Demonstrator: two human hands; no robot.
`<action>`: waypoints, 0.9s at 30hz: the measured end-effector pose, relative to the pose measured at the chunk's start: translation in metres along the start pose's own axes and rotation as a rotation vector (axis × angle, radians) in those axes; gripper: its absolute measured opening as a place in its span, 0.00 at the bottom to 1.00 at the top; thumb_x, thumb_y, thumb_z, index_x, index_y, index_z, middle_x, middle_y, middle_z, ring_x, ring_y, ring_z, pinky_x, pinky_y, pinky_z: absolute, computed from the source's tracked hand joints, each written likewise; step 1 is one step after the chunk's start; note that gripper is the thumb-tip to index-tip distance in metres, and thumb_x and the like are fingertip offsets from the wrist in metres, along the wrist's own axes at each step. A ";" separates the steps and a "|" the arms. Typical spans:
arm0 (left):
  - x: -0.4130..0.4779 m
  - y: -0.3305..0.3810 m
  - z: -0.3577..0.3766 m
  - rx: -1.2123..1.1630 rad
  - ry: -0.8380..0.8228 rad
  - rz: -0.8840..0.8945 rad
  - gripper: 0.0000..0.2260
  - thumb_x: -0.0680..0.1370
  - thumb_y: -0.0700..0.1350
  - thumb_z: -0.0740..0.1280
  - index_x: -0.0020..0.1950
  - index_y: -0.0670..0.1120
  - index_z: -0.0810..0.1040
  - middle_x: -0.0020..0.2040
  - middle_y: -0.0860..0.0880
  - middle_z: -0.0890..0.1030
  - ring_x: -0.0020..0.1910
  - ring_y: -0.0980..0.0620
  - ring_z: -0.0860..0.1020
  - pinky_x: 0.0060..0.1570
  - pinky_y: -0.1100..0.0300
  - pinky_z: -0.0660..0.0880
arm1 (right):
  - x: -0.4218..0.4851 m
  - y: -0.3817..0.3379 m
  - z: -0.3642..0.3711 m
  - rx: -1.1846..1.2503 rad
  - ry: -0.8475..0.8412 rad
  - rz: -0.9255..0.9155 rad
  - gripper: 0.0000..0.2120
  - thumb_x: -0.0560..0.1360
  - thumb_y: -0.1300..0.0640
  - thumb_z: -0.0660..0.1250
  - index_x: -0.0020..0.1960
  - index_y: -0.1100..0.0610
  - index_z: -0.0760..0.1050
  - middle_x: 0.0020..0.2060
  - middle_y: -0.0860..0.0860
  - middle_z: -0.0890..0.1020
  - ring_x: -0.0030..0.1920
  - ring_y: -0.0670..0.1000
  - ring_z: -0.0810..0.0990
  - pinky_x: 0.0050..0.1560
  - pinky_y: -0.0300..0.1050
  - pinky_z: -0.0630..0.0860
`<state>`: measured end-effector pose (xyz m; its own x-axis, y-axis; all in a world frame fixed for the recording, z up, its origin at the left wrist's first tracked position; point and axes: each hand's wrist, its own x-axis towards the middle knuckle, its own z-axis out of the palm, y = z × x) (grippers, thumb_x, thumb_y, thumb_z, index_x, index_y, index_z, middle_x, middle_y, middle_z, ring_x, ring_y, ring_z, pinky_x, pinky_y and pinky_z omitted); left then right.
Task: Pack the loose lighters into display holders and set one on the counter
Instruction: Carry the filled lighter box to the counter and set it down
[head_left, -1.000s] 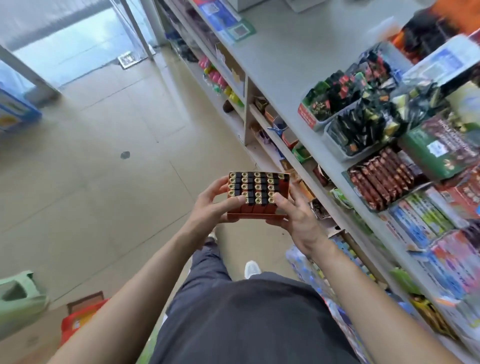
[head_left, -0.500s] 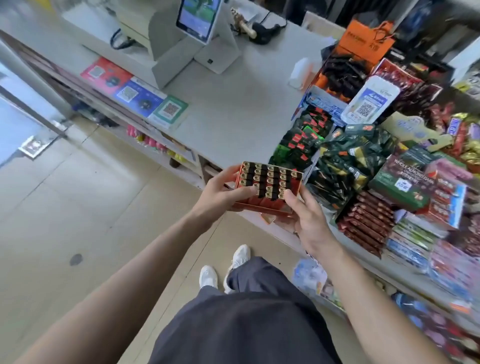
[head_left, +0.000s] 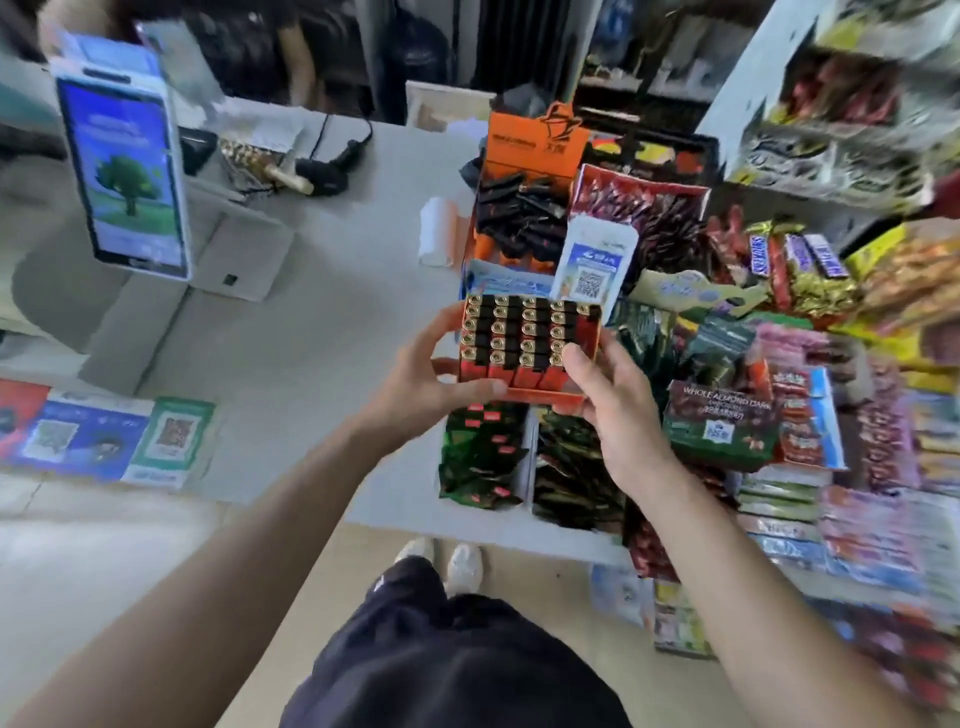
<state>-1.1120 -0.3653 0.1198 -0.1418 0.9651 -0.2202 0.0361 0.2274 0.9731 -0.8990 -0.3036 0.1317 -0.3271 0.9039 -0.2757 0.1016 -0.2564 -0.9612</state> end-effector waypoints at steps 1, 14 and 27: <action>0.016 0.007 0.001 0.006 0.001 0.018 0.40 0.64 0.55 0.82 0.73 0.58 0.71 0.63 0.59 0.79 0.56 0.46 0.83 0.53 0.47 0.83 | 0.011 -0.007 -0.003 -0.001 0.025 -0.005 0.26 0.73 0.37 0.72 0.68 0.43 0.75 0.62 0.46 0.83 0.63 0.52 0.81 0.66 0.62 0.75; 0.235 0.075 0.046 0.237 -0.047 0.265 0.33 0.67 0.56 0.82 0.68 0.49 0.77 0.58 0.55 0.84 0.57 0.56 0.82 0.56 0.48 0.81 | 0.169 -0.088 -0.074 -0.028 0.396 -0.057 0.21 0.75 0.39 0.70 0.57 0.53 0.77 0.54 0.55 0.84 0.55 0.55 0.85 0.60 0.62 0.80; 0.443 0.124 0.087 0.598 -0.113 0.243 0.35 0.65 0.56 0.83 0.68 0.48 0.75 0.57 0.53 0.82 0.56 0.52 0.80 0.60 0.55 0.76 | 0.339 -0.110 -0.136 -0.175 0.423 0.166 0.19 0.76 0.35 0.62 0.60 0.45 0.77 0.60 0.47 0.82 0.62 0.52 0.80 0.65 0.56 0.72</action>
<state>-1.0844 0.1019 0.1369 0.0437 0.9984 -0.0364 0.6022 0.0027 0.7984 -0.8933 0.0778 0.1453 0.1141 0.9247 -0.3632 0.2882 -0.3807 -0.8787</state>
